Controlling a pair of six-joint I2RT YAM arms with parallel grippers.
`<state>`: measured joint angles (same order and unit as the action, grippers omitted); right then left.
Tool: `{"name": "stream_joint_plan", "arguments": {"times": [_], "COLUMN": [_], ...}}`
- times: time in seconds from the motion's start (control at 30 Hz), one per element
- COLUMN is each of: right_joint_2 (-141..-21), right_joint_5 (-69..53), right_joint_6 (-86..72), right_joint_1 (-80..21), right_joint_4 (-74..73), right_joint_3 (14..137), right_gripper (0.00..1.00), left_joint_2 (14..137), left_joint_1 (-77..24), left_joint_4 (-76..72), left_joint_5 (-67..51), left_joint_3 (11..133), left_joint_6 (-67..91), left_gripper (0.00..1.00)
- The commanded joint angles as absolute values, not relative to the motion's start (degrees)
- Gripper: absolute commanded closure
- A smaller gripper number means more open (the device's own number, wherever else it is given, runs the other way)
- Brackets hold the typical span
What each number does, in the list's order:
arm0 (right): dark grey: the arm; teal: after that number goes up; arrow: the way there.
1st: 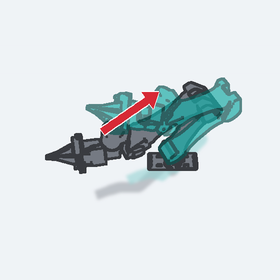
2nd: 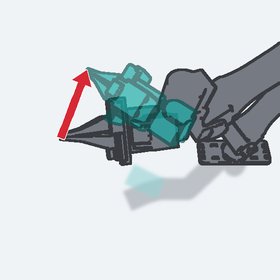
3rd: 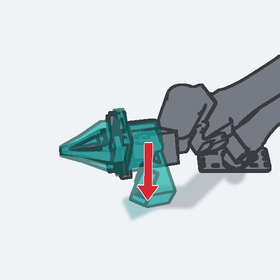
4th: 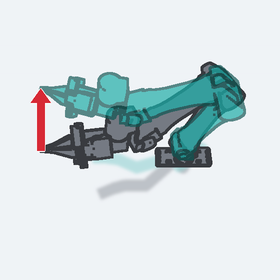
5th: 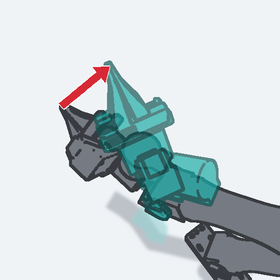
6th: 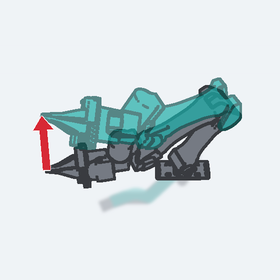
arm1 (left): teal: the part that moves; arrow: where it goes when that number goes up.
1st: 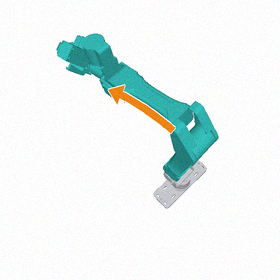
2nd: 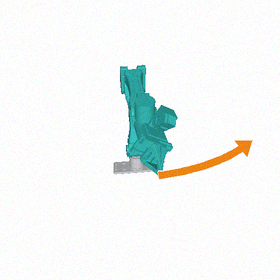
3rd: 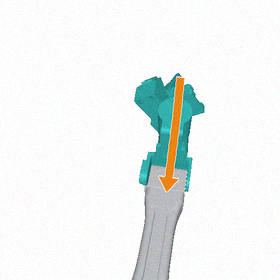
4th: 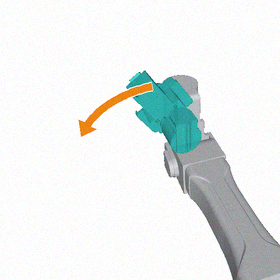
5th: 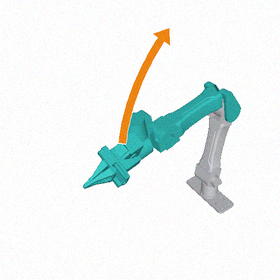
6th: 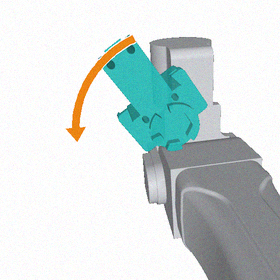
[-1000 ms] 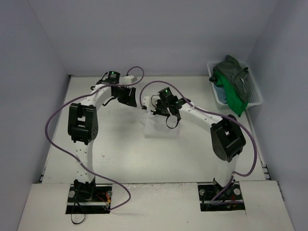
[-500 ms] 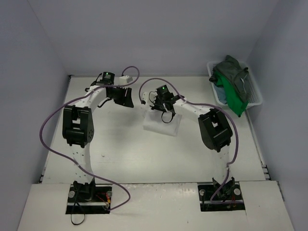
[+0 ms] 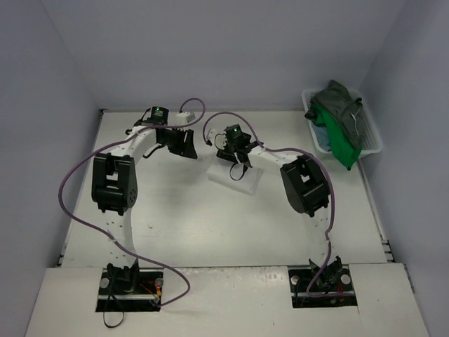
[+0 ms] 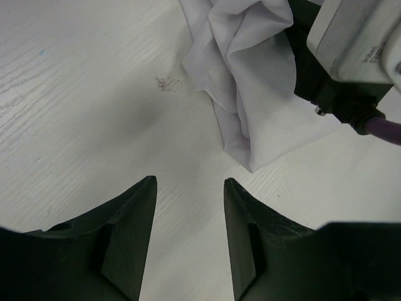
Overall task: Fold and stack the t-shirts
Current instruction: Fold the tshirt
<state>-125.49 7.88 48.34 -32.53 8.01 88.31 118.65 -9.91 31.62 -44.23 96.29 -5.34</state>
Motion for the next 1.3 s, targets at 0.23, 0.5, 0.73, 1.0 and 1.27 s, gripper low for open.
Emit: {"name": "stream_joint_plan", "arguments": {"times": [0.23,0.5,0.73,1.0,1.27], "right_joint_2": [-123.75,-119.8,-115.14,-110.83,-111.53], "right_joint_5": [18.28,19.51,18.72,13.37,9.15], "right_joint_6": [44.3,40.0,36.92,34.89,33.05], "right_joint_1": [-31.2,-30.32,-28.65,-27.16,-25.14], "right_joint_4": [17.05,15.91,12.66,7.39,5.28], "right_joint_3": [89.74,89.65,88.43,84.2,81.74], "right_gripper": [0.35,0.6,1.0,1.0,1.0], "left_joint_2": [113.38,112.68,111.97,112.23,116.19], "left_joint_1": [-11.07,-11.34,-11.78,-12.66,-14.93], "left_joint_4": [29.27,28.92,29.27,30.58,31.99], "left_joint_5": [-46.85,-47.2,-47.46,-47.73,-47.29], "left_joint_3": [95.8,96.24,97.82,102.03,107.57], "left_joint_6": [-4.84,-4.57,-4.13,-4.22,-4.22], "left_gripper": [0.58,0.59,0.59,0.66,0.73]}}
